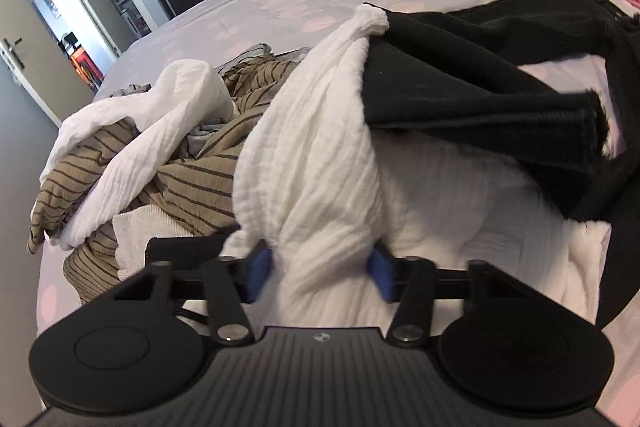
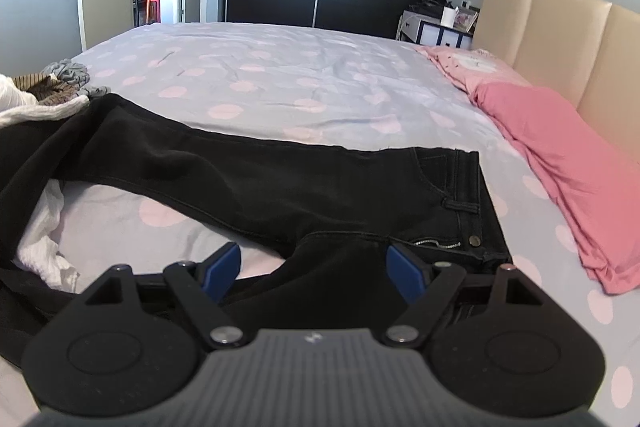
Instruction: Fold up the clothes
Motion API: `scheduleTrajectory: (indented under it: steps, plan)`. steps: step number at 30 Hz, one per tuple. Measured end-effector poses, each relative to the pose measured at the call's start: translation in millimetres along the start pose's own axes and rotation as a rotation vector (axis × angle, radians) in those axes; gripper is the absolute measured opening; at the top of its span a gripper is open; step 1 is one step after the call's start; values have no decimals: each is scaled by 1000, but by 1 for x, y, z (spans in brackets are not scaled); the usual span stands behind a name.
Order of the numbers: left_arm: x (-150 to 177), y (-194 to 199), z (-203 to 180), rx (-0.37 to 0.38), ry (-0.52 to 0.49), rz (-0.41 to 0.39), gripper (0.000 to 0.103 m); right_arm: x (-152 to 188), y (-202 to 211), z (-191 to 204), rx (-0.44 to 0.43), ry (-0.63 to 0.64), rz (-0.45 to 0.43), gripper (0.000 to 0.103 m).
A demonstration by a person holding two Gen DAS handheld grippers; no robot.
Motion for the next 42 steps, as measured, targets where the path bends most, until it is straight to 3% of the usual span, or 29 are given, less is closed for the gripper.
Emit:
scheduleTrajectory:
  steps: [4, 8, 14, 18, 23, 26, 29, 31, 38, 42]
  plan:
    - [-5, 14, 7, -48, 30, -8, 17, 3, 4, 2, -1, 5, -5, 82]
    - [-15, 38, 22, -123, 76, -39, 15, 1, 8, 5, -11, 5, -24, 82]
    - [-47, 110, 76, -284, 176, -132, 14, -1, 11, 4, -20, 6, -38, 82]
    - [-62, 177, 122, -506, 243, -219, 13, -2, 10, 0, -19, -1, -42, 82]
    - [-62, 291, 189, -780, 399, -318, 13, -3, 7, 2, -26, 0, -37, 82]
    - [-50, 323, 216, -768, 507, -271, 18, -3, 4, 7, -37, 15, -33, 82]
    - [-36, 332, 219, -817, 519, -245, 28, -2, 3, 10, -41, 33, -28, 82]
    - [-26, 336, 211, -864, 509, -282, 57, -2, 2, 10, -39, 41, -25, 82]
    - [-1, 317, 142, -756, 437, -389, 59, 1, -4, -25, 57, 36, 6, 82]
    - [16, 286, 101, -621, 444, -413, 58, 3, -11, -63, 124, 14, 51, 82]
Point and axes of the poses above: each gripper's, at about its wrist camera, not at the fingertips, and y roughly against the way its jaws point, z to its left, x to its underside, the point moved 6 cm from there along -y, roughly the way its jaws point, and after that the axes turned 14 degrees about x, right-handed, at the moved point
